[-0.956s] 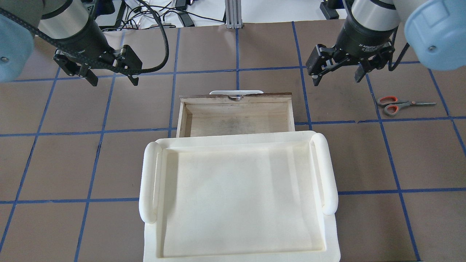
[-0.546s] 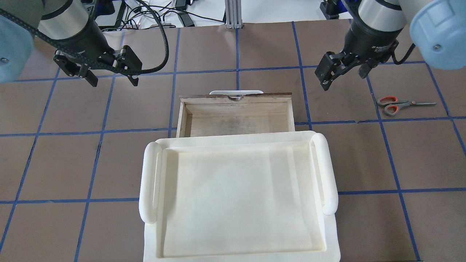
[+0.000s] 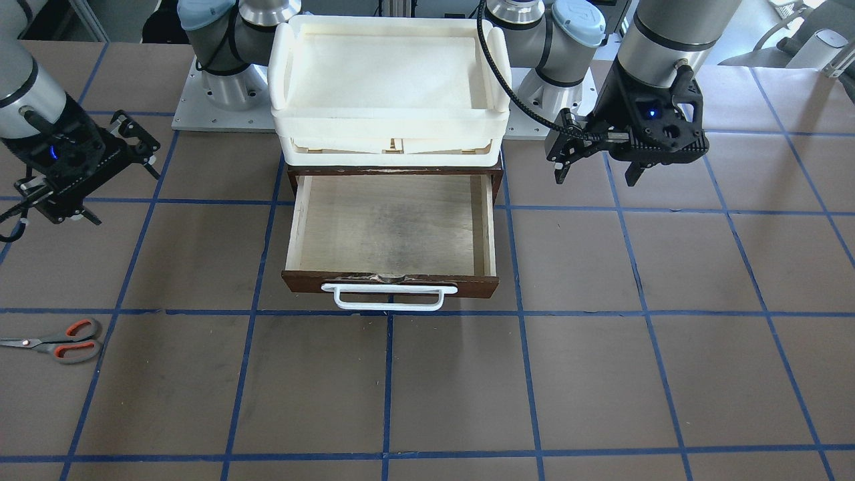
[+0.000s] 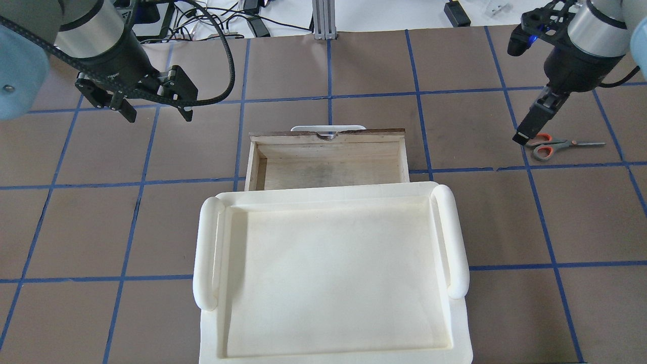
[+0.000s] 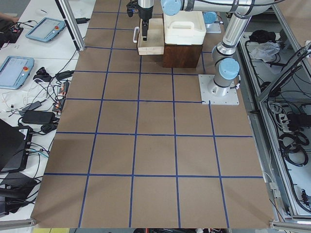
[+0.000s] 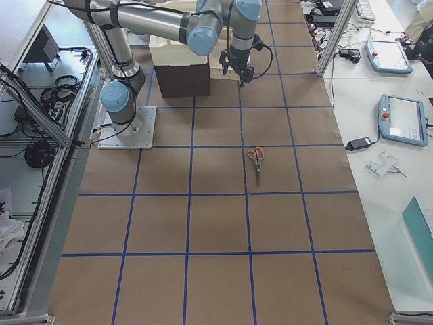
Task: Put scissors in drawer and close it
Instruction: 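Move the right gripper over the grey-and-orange scissors and lower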
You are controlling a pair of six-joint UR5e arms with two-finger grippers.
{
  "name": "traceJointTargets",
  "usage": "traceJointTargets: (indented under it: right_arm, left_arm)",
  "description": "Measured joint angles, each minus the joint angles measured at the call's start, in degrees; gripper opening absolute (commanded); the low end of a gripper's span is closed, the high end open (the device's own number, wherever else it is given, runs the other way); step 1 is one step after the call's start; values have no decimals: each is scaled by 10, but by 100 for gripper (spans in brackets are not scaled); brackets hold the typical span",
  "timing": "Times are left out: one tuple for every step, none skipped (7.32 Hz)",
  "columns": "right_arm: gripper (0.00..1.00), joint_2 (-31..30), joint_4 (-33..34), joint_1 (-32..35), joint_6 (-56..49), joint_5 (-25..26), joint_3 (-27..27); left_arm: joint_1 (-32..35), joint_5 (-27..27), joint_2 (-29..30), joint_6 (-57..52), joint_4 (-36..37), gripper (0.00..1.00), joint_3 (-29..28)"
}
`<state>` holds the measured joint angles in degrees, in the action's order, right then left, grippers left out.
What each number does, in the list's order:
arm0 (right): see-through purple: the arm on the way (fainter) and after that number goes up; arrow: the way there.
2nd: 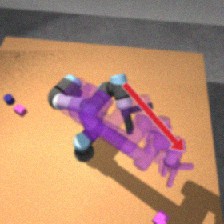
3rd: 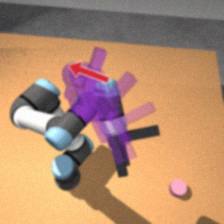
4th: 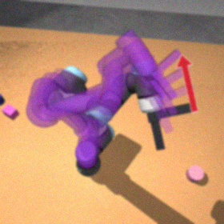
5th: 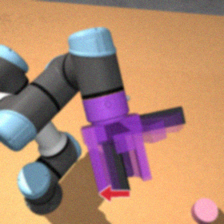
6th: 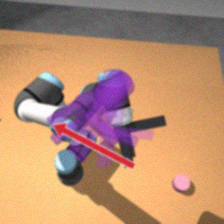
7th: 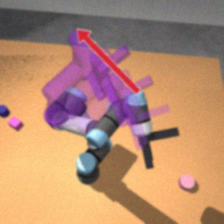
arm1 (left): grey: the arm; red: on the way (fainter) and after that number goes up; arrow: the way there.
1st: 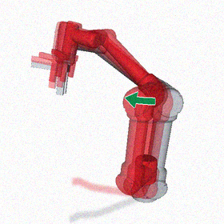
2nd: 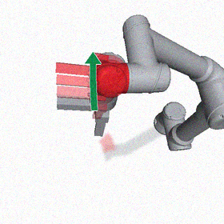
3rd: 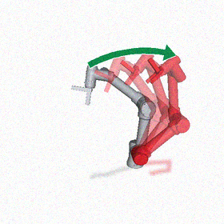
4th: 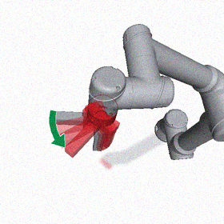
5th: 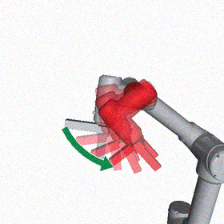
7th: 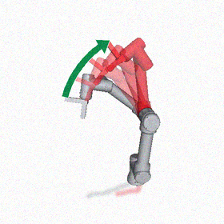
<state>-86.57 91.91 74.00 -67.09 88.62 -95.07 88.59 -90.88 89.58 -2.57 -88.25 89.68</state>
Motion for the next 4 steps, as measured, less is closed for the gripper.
traceJointTargets:
  right_arm:
    - [100, 36, 30, -34, -90, 2, -5]
    - [100, 74, 77, -61, -170, 10, -6]
    - [100, 111, 124, -81, -242, 23, -7]
    - [100, 148, 178, -98, -323, 33, -7]
  left_arm:
    - [0, 0, -1, 0, 1, 100, 1]
    - [0, 0, -1, -1, 1, 100, 2]
    - [1, 1, -1, 1, 1, 100, 4]
    - [1, 2, -2, 1, 3, 100, 7]
